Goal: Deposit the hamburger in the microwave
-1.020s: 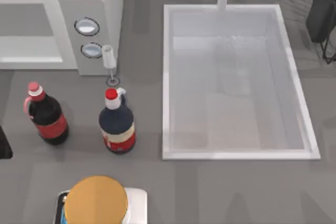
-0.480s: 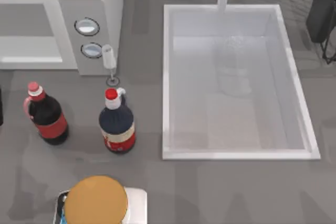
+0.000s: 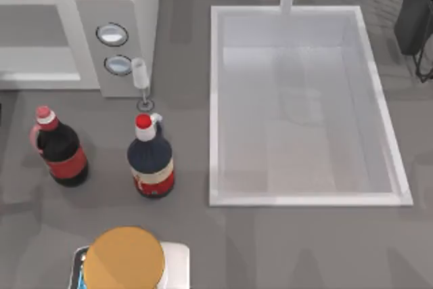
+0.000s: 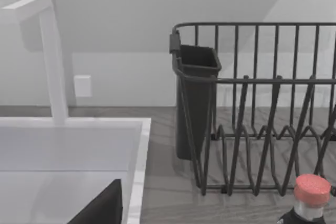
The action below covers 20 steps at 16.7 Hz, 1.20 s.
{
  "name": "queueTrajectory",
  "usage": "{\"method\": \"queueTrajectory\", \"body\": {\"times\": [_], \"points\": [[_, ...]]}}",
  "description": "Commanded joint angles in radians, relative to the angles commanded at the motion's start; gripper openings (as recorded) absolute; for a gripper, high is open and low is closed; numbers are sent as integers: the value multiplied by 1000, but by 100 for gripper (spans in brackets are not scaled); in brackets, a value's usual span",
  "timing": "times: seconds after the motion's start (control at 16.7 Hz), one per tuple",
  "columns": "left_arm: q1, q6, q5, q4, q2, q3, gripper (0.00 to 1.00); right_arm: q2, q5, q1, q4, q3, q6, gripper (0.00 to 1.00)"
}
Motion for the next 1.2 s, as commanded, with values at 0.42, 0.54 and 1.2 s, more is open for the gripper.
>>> {"method": "queueTrajectory", "body": {"times": [0.42,0.54,1.2], "points": [[17,3,6,-63,123,99,100,0,0,0,0,0,0,100],[12,3,5,-61,120,96,100,0,0,0,0,0,0,100],[29,16,6,191,209,-72,100,0,0,0,0,0,0,100]]}}
